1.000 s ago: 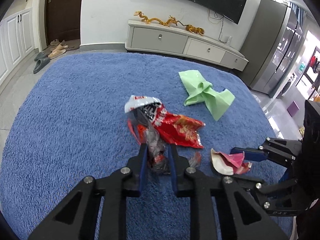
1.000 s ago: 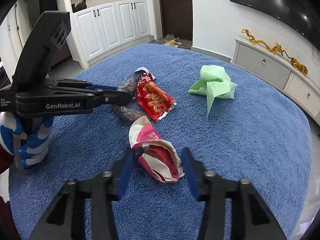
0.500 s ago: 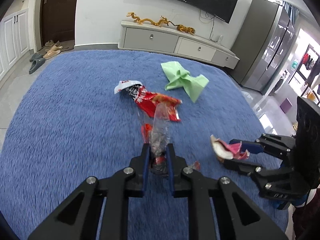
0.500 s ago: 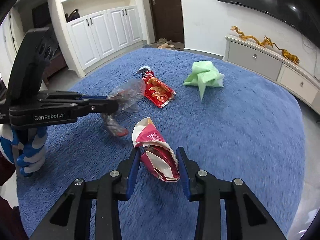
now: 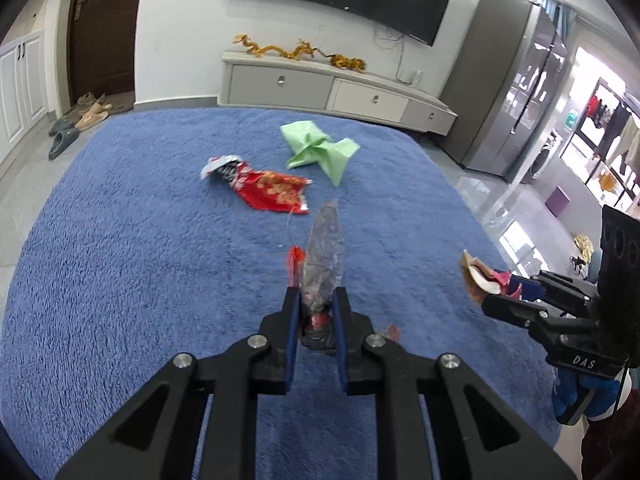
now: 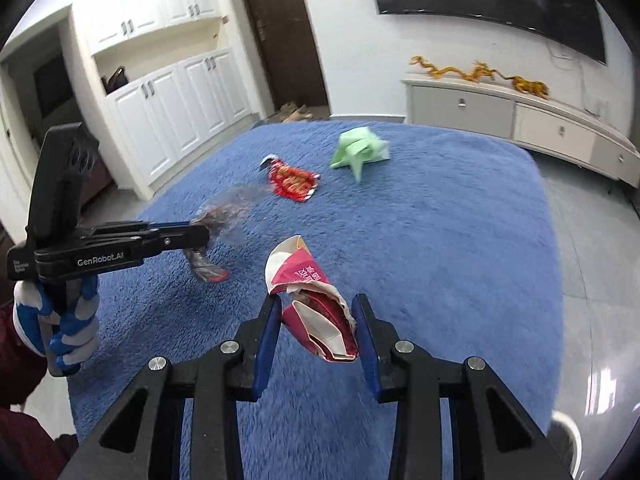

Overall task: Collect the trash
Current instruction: 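Carry both items over the bin and open both tools to drop them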

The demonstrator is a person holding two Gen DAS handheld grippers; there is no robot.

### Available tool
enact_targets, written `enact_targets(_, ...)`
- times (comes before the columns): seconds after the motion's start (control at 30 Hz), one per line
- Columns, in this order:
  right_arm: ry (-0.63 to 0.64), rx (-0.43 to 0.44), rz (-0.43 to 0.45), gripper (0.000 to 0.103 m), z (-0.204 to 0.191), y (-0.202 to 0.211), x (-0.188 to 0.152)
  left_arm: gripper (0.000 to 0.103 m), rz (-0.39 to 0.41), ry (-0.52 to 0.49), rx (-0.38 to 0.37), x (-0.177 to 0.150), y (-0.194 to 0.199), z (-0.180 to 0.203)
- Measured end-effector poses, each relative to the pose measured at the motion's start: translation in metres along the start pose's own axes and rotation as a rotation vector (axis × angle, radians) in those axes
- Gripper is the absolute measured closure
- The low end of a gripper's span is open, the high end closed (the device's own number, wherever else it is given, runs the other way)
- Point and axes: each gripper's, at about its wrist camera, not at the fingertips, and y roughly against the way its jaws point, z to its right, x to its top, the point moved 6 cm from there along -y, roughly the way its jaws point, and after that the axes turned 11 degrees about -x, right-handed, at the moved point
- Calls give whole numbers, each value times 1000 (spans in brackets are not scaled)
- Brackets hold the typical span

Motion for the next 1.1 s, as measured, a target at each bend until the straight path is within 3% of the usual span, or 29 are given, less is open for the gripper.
enact_targets(0.3, -143, -98, 49, 69, 42, 51, -28, 88, -15, -61, -43, -4, 4, 44)
enact_targets(0.53, -270, -213, 85, 69, 93, 92, -57, 88, -43, -158, -97, 2, -9, 98)
enact_targets(0.87, -444, -383, 93, 69, 170, 134, -114, 88, -145, -332, -200, -2, -60, 211)
enact_targets(1.1, -554, -438, 52, 69, 214, 144, -155, 88, -241, -399, -273, -14, -109, 281)
